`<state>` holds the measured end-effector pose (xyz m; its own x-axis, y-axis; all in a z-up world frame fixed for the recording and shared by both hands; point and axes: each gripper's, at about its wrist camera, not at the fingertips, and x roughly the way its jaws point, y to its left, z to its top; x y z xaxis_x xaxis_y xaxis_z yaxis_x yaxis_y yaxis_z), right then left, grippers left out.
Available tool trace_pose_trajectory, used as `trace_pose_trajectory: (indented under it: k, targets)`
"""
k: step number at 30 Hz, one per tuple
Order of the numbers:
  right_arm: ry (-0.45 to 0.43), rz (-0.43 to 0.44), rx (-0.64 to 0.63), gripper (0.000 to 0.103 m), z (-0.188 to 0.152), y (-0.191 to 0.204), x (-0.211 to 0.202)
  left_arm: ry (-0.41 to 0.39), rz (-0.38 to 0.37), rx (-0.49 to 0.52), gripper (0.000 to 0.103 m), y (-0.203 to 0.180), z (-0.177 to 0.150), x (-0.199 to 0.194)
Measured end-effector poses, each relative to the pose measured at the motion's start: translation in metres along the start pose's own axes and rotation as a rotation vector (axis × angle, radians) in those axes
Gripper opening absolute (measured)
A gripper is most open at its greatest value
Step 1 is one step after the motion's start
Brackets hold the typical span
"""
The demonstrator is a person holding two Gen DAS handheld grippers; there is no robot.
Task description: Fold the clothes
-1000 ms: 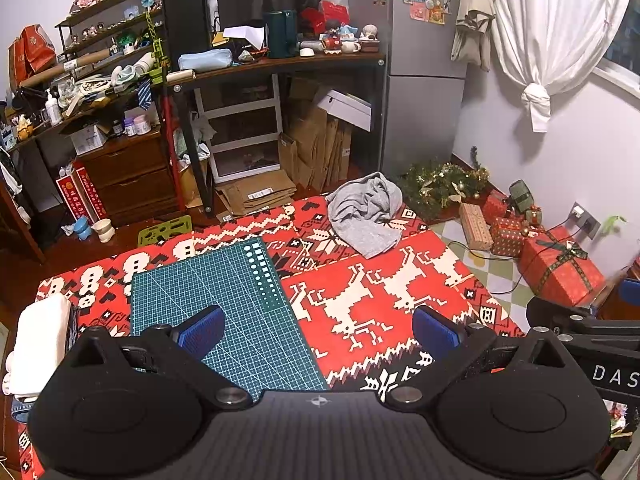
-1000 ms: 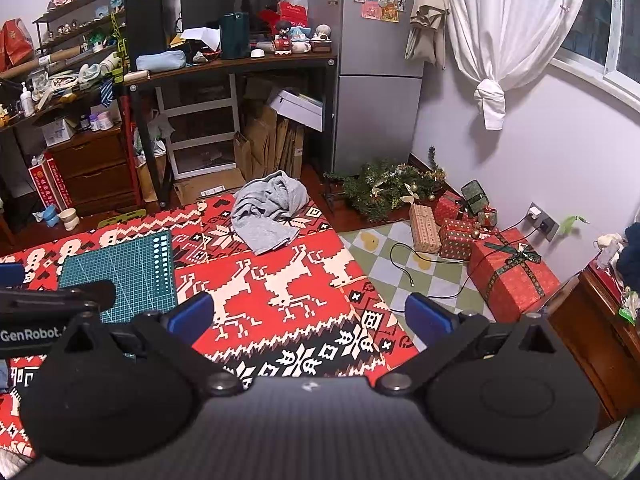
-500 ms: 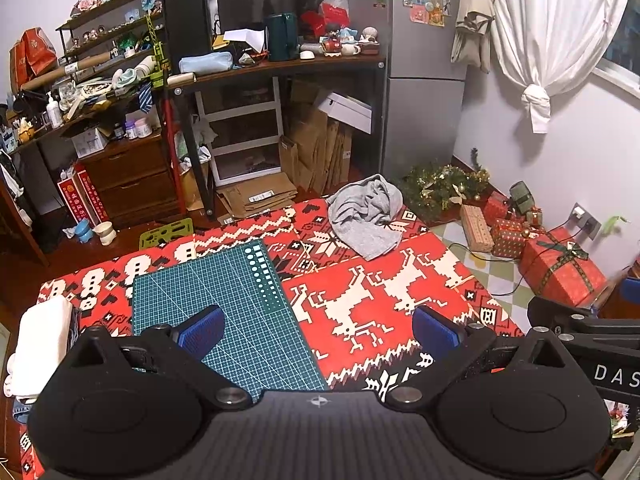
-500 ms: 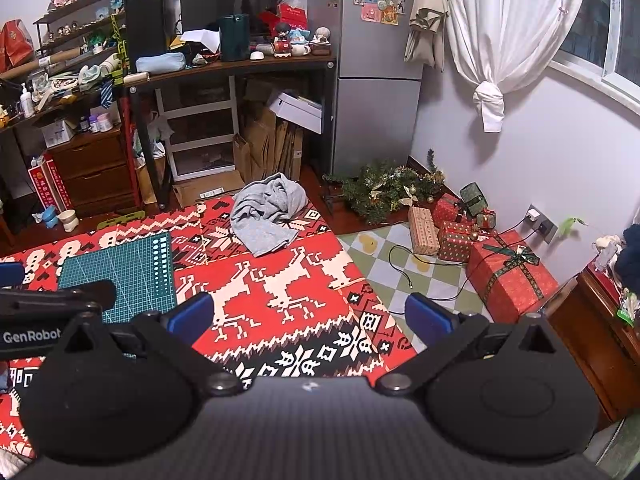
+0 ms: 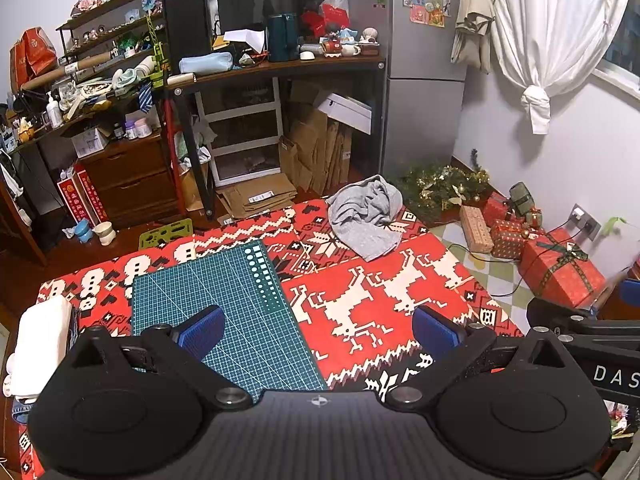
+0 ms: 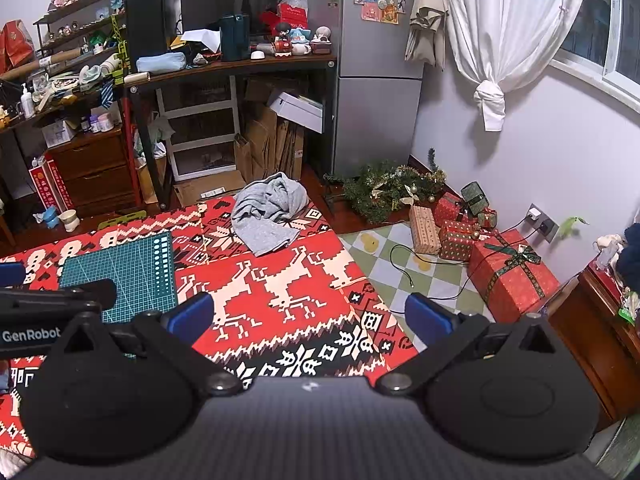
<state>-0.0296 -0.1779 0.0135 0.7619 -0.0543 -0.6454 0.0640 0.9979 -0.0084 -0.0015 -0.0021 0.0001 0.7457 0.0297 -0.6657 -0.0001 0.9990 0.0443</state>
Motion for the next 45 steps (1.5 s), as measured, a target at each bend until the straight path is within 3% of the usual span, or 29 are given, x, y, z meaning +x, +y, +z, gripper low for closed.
trace_pose_trajectory:
  k: [25,36,45]
  targets:
    - [0.014,0.008,0.003,0.103,-0.005,0.005,0.026,0.004,-0.017,-0.013,0.101,0.004,-0.008,0.021]
    - [0.007,0.007,0.008,0.103,-0.02,0.015,0.079,0.017,-0.031,-0.023,0.101,0.01,-0.021,0.06]
    - [0.009,0.013,0.051,0.103,-0.033,0.019,0.156,0.049,-0.043,-0.059,0.101,0.019,-0.031,0.116]
